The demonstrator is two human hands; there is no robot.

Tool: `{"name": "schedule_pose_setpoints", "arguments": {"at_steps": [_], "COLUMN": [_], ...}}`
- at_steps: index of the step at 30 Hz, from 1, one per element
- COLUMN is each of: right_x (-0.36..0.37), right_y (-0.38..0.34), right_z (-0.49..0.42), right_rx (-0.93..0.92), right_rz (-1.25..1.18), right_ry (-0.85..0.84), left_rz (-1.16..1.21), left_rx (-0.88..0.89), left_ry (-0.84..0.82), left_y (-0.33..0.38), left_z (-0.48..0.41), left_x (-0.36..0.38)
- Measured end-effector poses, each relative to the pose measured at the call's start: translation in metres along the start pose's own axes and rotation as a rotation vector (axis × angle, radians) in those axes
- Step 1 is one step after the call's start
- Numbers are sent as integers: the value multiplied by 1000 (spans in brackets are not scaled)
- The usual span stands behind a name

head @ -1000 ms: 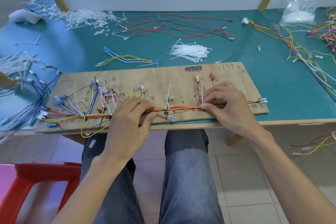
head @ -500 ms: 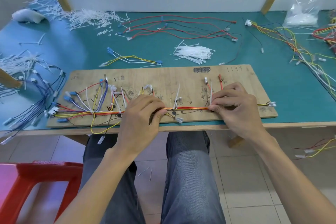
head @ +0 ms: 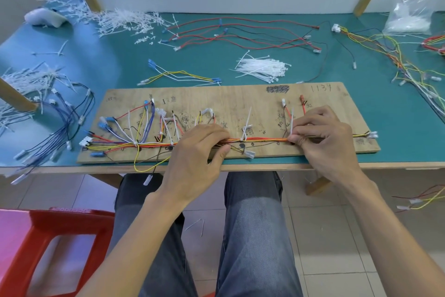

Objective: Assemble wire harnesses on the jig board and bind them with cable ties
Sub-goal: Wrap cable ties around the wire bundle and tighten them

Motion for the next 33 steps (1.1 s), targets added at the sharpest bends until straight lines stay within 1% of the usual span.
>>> {"name": "schedule_pose_setpoints", "arguments": {"at_steps": [2, 5, 7, 9, 11, 13, 15, 19, 20, 22, 24, 25, 26, 27, 29, 31, 33], "right_x": [-2, -3, -2, 0, 1, 5, 9, 3, 0, -6, -14, -18, -21, -24, -31, -38, -44], "right_y": [1, 0, -2, -7, -17, -28, -30, -16, -13, -4, 7, 12, 16, 19, 26, 35, 43], "right_z": [0, 2, 7, 12, 18, 19, 15, 2, -1, -5, -7, -7, -6, -6, -8, -10, -12], "right_rx": [32, 86, 125, 157, 128, 45, 39, 204, 222, 264, 262, 225, 176, 133, 100, 131, 190], "right_rz": [14, 41, 72, 125, 153, 167, 149, -8, -27, -58, -25, 13, 50, 80, 134, 200, 251], "right_ry": [-10, -17, 13, 84, 178, 193, 136, 98, 92, 48, -101, -198, -281, -327, -316, -279, -327], "left_rz": [8, 36, 35, -1, -37, -66, -82, -104, -108, -128, -217, -280, -342, -391, -438, -438, -392], "left_rx": [30, 59, 48, 40, 41, 44, 22, -22, -44, -87, -104, -101, -87, -58, 42, 148, 209], "left_ry": [19, 117, 156, 182, 192, 208, 235, 271, 255, 166, 79, 75, 93, 118, 137, 77, -66], "left_y": [2, 2, 0, -3, -6, -8, -11, -15, -18, -22, -21, -17, -12, -5, 13, 32, 49], "left_z": [4, 13, 18, 21, 23, 25, 25, 22, 20, 15, 11, 9, 6, 3, -9, -24, -41], "left_x": [-6, -23, -32, -38, -40, -40, -39, -40, -40, -37, -33, -32, -32, -31, -26, -13, 4]}}
Point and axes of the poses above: each hand's wrist, its own z-axis away from the middle knuckle, its own x-axis out of the palm, y = z × x, the point moved 3 cm from there along -z, towards the middle knuckle, and after that the axes turned 2 degrees about z, right-handed, at the moved point
